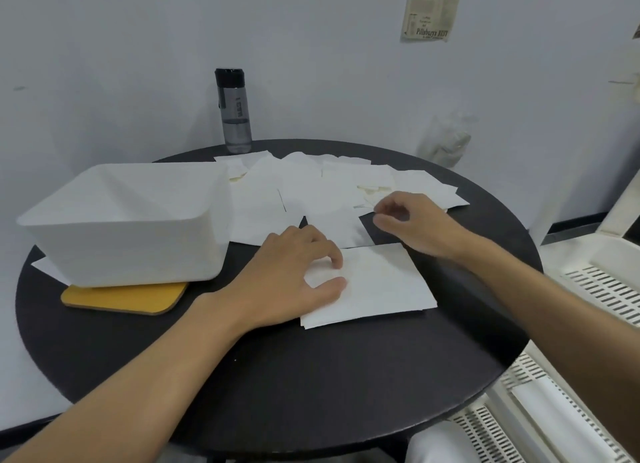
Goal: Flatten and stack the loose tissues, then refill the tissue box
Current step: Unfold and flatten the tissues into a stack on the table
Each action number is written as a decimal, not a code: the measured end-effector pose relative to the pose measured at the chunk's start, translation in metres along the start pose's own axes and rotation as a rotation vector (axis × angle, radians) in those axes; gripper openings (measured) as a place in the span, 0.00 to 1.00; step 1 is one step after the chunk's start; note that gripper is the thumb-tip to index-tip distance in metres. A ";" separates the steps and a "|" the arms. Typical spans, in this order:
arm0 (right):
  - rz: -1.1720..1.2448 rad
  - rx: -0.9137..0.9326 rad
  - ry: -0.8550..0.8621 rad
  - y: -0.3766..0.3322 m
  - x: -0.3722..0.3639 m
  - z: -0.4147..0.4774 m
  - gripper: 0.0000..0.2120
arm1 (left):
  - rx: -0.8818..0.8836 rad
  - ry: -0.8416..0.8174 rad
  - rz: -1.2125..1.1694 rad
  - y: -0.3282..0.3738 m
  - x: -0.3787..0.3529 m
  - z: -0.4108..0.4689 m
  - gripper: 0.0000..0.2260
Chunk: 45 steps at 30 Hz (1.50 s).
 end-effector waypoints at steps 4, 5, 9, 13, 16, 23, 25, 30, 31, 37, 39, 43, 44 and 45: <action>-0.008 -0.033 -0.025 0.005 -0.029 0.049 0.07 | 0.003 0.036 -0.014 -0.009 -0.002 -0.001 0.19; 0.000 -0.055 -0.038 0.007 -0.034 0.057 0.06 | 0.008 0.043 -0.019 -0.010 -0.002 -0.001 0.18; 0.049 -0.120 -0.035 0.015 -0.045 0.072 0.05 | 0.021 0.046 -0.042 -0.012 -0.003 0.000 0.18; 0.137 -0.185 0.029 0.019 -0.050 0.071 0.18 | 0.020 0.037 -0.047 -0.012 -0.003 0.000 0.17; 0.154 -0.167 0.034 0.012 -0.047 0.066 0.21 | 0.028 0.035 -0.050 -0.011 -0.003 -0.001 0.18; 0.202 -0.150 0.343 0.006 -0.029 0.060 0.08 | 0.050 0.031 -0.083 -0.010 -0.002 -0.001 0.19; 0.267 -0.193 0.419 0.006 -0.023 0.058 0.06 | 0.052 0.029 -0.087 -0.010 -0.002 -0.001 0.18; 0.415 -0.253 0.507 0.003 -0.011 0.046 0.08 | 0.082 0.065 -0.132 -0.012 -0.001 -0.001 0.13; 0.451 -0.272 0.525 0.001 -0.007 0.042 0.09 | 0.100 0.098 -0.162 -0.012 0.000 -0.001 0.10; 0.666 -0.375 0.501 -0.003 0.012 0.007 0.09 | 0.342 0.319 -0.419 -0.011 0.008 0.004 0.06; 0.748 -0.390 0.475 -0.006 0.018 -0.007 0.08 | 0.417 0.343 -0.496 -0.010 0.009 0.006 0.05; 0.855 -0.379 0.427 -0.016 0.028 -0.031 0.06 | 0.497 0.376 -0.630 -0.006 0.009 0.007 0.09; 0.870 -0.373 0.414 -0.018 0.030 -0.036 0.06 | 0.503 0.388 -0.658 -0.005 0.009 0.008 0.09; 0.879 -0.370 0.402 -0.019 0.030 -0.041 0.06 | 0.502 0.404 -0.684 -0.004 0.010 0.008 0.09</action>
Point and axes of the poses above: each hand's wrist, its own z-axis towards the middle knuckle, its own x-axis out of the back of the hand, y = z × x, the point moved 2 cm from there along z, towards the middle knuckle, and after that the axes turned 12 degrees about y, right-handed, at the moved point
